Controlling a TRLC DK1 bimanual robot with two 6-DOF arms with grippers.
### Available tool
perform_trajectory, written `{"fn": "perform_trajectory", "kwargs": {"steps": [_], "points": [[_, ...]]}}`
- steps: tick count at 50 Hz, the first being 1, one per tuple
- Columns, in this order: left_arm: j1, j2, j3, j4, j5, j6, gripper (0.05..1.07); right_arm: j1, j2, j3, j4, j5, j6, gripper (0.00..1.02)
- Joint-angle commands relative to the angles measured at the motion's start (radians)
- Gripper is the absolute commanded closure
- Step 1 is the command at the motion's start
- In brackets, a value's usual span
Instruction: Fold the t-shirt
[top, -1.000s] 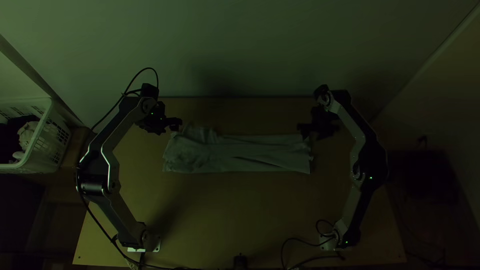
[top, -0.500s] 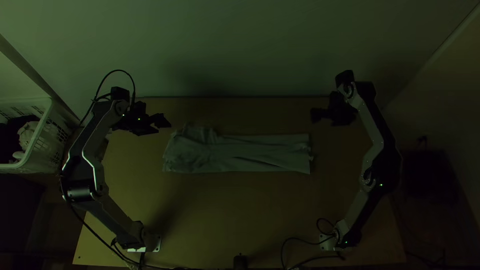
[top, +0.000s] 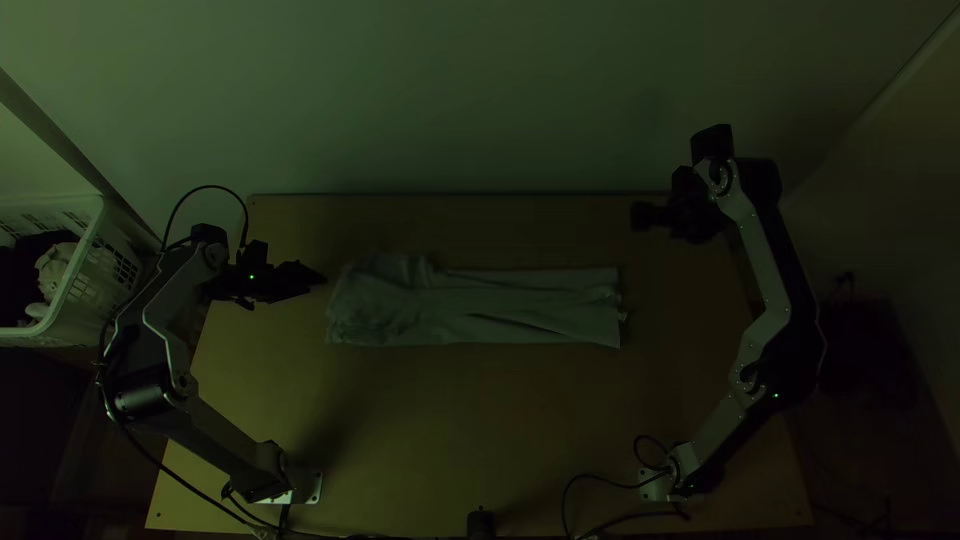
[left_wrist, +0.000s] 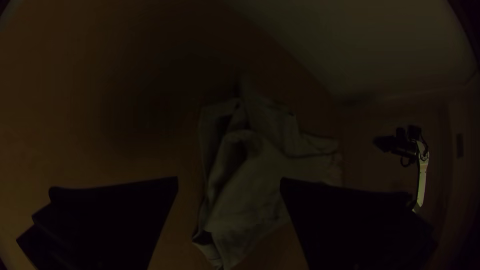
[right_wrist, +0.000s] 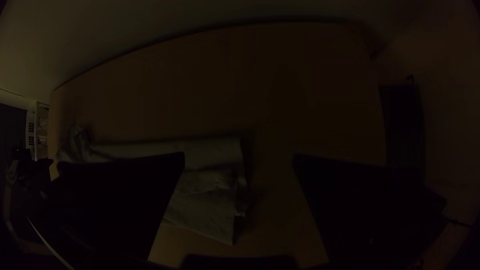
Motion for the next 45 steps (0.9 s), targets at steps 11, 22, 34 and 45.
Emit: {"fn": "perform_trajectory", "kwargs": {"steps": [11, 22, 34, 45], "points": [[0.013, 0.042, -0.090, 0.033, 0.083, 0.120, 0.10, 0.012, -0.095, -0.091, -0.004, -0.005, 0.000, 0.03], [0.009, 0.095, -0.106, 0.057, 0.086, 0.120, 0.10, 0.012, -0.138, -0.135, 0.004, -0.004, -0.001, 0.03], [-0.060, 0.108, -0.152, 0.093, 0.070, 0.092, 0.10, 0.012, -0.164, -0.157, 0.008, -0.004, 0.000, 0.03], [-0.188, 0.104, -0.190, 0.211, 0.015, -0.038, 0.10, 0.012, -0.186, -0.163, 0.008, -0.004, 0.000, 0.03]]}}
